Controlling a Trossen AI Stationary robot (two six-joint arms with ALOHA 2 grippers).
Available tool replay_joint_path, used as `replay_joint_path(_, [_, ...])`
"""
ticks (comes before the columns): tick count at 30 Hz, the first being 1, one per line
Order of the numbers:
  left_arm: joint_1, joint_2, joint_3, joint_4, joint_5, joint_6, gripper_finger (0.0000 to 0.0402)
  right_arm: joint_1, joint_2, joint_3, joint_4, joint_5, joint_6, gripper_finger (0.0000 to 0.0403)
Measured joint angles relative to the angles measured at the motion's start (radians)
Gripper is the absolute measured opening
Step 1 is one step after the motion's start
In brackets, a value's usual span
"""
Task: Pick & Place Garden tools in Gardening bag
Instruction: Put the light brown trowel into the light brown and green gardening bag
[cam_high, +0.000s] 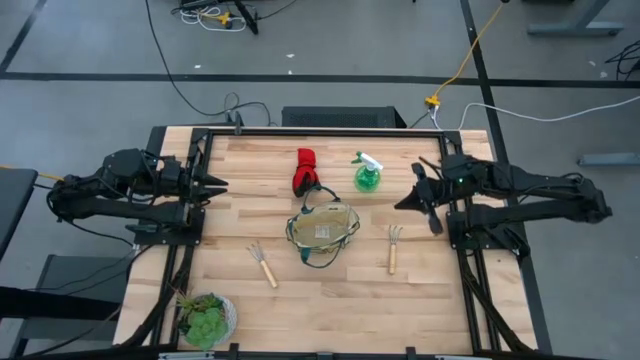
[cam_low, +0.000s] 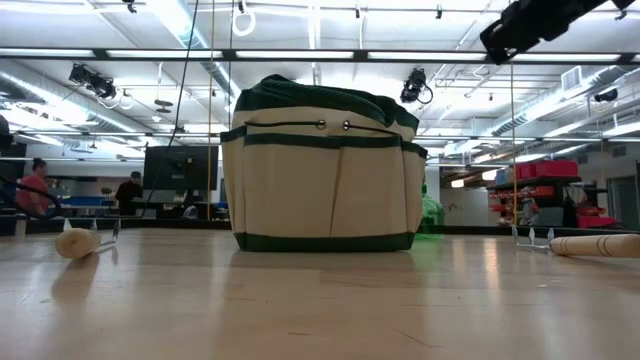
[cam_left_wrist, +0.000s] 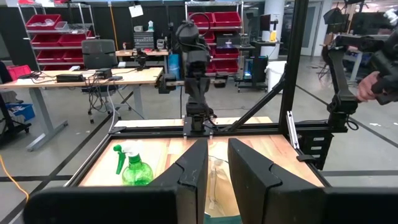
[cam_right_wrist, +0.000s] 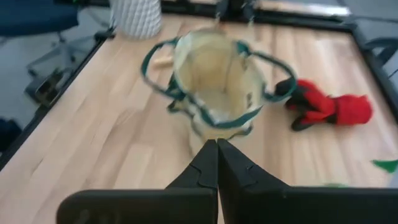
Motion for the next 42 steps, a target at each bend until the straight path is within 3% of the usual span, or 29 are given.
replay_joint_path(17, [0.0, 0.0, 0.0, 0.0, 0.0, 0.0, 0.0071, 0.103, 0.001, 0.0, -0.062, 0.003, -0.07, 0.0001])
replay_joint_path(29, [0.0, 0.0, 0.0, 0.0, 0.0, 0.0, 0.0071, 0.164, 0.024, 0.0, -0.06, 0.003, -0.22, 0.0002])
replay_joint_path(42, [0.0, 0.0, 0.0, 0.0, 0.0, 0.0, 0.0071, 0.246, 0.101, 0.0, -0.06, 0.003, -0.218, 0.0004])
